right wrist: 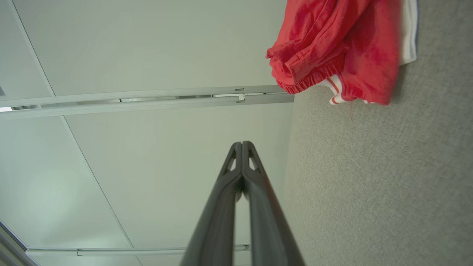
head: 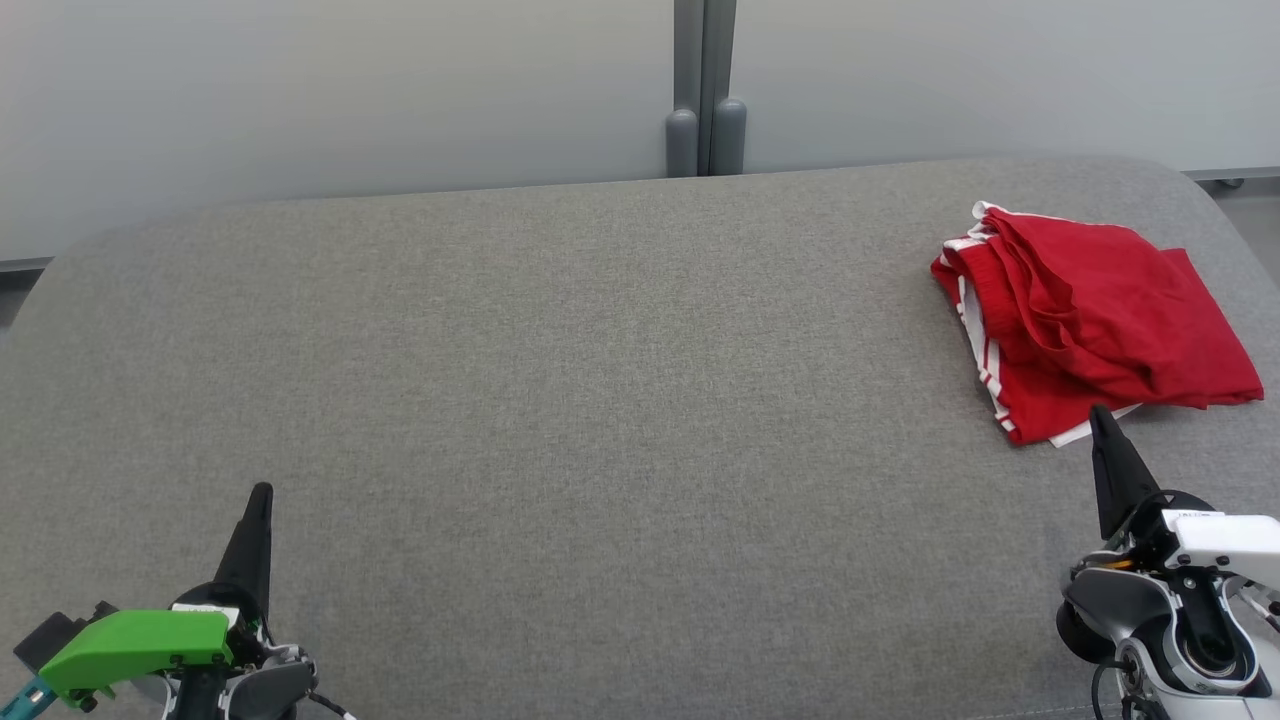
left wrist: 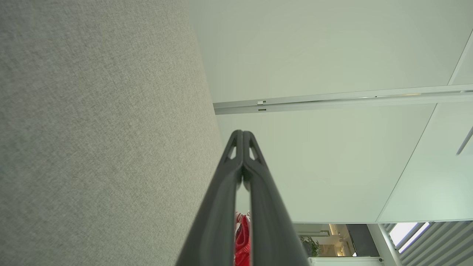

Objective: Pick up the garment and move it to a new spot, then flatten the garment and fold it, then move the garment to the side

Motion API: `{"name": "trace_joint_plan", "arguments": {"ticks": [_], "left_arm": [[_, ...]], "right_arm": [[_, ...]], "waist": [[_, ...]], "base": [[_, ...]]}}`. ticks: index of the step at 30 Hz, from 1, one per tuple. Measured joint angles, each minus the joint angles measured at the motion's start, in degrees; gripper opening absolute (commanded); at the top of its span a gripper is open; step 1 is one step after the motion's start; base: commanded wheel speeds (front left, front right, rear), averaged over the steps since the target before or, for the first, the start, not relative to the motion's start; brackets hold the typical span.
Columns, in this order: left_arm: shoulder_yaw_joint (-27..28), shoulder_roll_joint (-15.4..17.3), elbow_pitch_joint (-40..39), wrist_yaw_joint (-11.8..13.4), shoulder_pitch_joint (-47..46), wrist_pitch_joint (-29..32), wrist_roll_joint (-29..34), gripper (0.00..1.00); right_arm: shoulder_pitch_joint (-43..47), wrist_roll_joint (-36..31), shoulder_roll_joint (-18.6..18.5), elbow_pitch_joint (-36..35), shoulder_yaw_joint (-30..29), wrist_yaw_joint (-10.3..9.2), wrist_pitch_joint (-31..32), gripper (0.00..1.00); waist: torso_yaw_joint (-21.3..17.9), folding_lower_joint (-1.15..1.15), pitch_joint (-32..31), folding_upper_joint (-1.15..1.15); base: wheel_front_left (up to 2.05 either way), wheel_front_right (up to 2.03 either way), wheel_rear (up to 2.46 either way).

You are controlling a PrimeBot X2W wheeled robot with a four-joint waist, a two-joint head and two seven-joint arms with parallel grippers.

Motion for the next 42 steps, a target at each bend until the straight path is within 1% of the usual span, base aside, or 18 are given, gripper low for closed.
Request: {"name": "trace_joint_plan", "arguments": {"ticks": [36,42], "left_arm": [[0.1,0.0,0.3,0.0,0.0,0.0,0.0,0.0],[0.1,0.0,0.3,-0.4,0.0,0.0,0.0,0.0]], "right_arm": [[-0.5,0.0,0.0,0.6,-0.3,0.02,0.1,0.0],[-0.6,0.0,0.0,0.6,-0.3,0.02,0.4,0.0]], "waist": [[0.0,0.0,0.0,0.0],[0.0,0.0,0.0,0.0]], "base": [[0.0,0.0,0.0],[0.0,0.0,0.0]]}}
